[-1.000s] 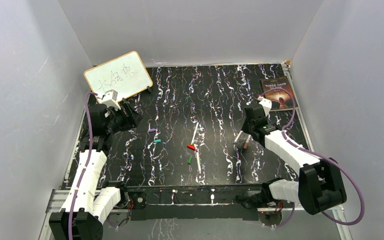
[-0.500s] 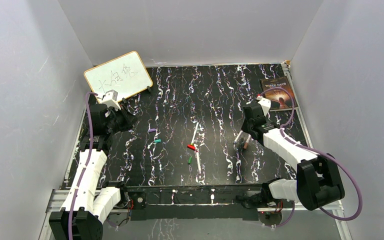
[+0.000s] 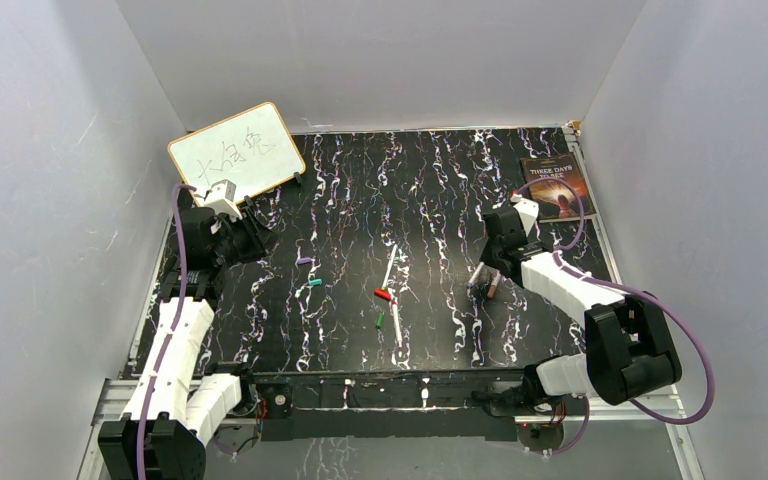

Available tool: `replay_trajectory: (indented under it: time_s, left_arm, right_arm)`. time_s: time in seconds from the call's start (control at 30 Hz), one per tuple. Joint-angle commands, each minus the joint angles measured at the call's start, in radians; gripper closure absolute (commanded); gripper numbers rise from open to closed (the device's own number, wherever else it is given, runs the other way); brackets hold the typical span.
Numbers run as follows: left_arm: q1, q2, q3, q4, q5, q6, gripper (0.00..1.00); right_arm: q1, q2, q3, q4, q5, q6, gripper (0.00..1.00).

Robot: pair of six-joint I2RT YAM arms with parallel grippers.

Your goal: Insert the pens into the pen caps

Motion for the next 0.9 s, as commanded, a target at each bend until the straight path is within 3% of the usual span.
replay_trajectory:
  time_s: [0.0, 0.1, 0.23, 0.43, 0.6, 0.87]
  left_arm:
    - [-0.005, -0.005, 0.003, -0.003, 0.001, -0.002, 0.7]
    - [-0.006, -0.008, 0.0, 0.0, -0.004, -0.003, 0.53]
    - [-0.005, -0.01, 0.001, 0.001, -0.005, -0.003, 0.41]
    - [-0.005, -0.016, 0.0, -0.004, -0.01, -0.005, 0.11]
    - [-0.006, -0.017, 0.0, -0.007, -0.012, -0.004, 0.1]
    - [-0.005, -0.023, -0.001, -0.01, -0.016, -0.003, 0.1]
  right_arm:
    - [-0.008, -0.002, 0.034, 0.055, 0.024, 0.006, 0.66]
    - [-0.009, -0.011, 0.033, 0.049, 0.049, 0.004, 0.39]
    - [-0.009, 0.0, 0.034, 0.037, 0.063, -0.001, 0.23]
    - [-0.01, 0.042, 0.036, 0.039, 0.048, 0.008, 0.2]
    - [-0.01, 0.116, 0.059, 0.036, 0.032, 0.005, 0.18]
    - [-0.012, 0.171, 0.066, 0.049, 0.031, 0.003, 0.24]
